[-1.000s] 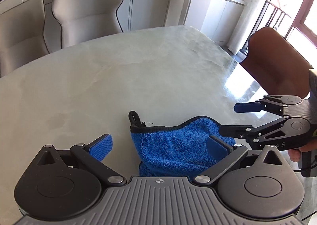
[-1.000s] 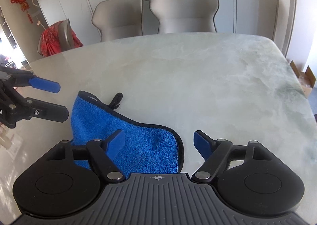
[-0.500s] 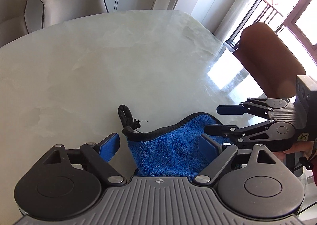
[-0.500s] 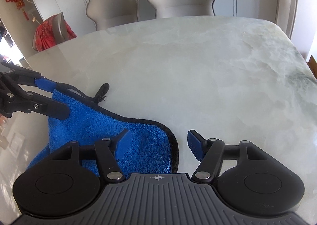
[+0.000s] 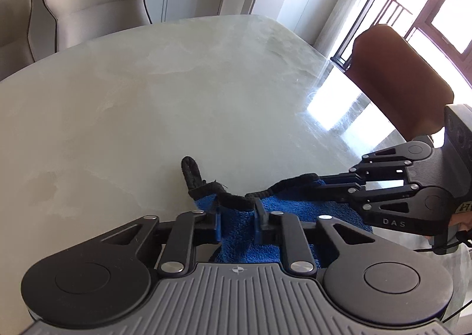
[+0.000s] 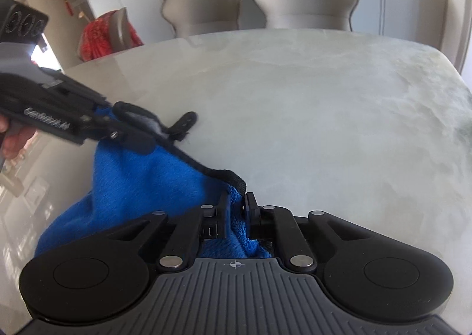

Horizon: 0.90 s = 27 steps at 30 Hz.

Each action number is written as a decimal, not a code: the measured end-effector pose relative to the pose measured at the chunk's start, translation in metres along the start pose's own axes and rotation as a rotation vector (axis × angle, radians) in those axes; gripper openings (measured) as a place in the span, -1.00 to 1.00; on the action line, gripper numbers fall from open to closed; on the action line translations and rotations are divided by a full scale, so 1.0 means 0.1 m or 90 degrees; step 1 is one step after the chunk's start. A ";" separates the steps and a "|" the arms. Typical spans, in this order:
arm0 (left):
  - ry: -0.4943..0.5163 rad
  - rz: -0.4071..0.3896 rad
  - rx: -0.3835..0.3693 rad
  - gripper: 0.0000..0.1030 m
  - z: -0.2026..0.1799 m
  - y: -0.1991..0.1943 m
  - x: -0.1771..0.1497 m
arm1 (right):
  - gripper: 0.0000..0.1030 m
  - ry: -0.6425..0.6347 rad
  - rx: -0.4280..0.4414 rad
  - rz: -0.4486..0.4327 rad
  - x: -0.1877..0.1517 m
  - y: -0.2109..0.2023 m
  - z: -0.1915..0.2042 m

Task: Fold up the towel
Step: 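Lift the towel with both grippers, shake it open and lay it flat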

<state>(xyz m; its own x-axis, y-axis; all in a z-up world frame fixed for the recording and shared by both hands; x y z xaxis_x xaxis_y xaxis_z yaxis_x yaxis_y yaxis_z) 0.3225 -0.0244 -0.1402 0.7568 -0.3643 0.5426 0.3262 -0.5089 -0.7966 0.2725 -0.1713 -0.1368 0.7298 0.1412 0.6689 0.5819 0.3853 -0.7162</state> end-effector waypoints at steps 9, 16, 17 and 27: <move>-0.006 -0.127 0.050 -0.76 -0.07 -0.91 0.19 | -0.84 -0.132 0.007 -0.147 0.74 -0.97 0.38; -0.022 -0.275 0.114 -0.75 -0.20 -2.00 0.63 | -0.84 -0.280 -0.011 -0.258 1.50 -1.67 0.84; -0.022 -0.294 0.121 -0.75 -0.25 -2.14 0.69 | -0.84 -0.297 -0.014 -0.272 1.57 -1.78 0.90; 0.025 -0.375 0.192 -0.70 -0.98 -2.97 0.42 | -0.84 -0.438 -0.050 -0.317 1.33 -2.68 1.49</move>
<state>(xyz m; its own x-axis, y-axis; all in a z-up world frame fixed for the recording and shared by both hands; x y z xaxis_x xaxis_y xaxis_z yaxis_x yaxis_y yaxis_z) 0.2025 0.0349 0.1453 0.3838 -0.1228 0.9152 0.8278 -0.3935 -0.3999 0.1596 -0.1200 0.1737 0.0160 0.5046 0.8632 0.8188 0.4888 -0.3009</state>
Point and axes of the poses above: each gripper's, at about its wrist camera, not at the fingertips, and y roughly the way its jaws point, z to its left, x to its top, the point moved 8 cm from there along y, roughly the way its jaws point, and after that the axes turned 2 degrees about -x, right-handed, at the moved point
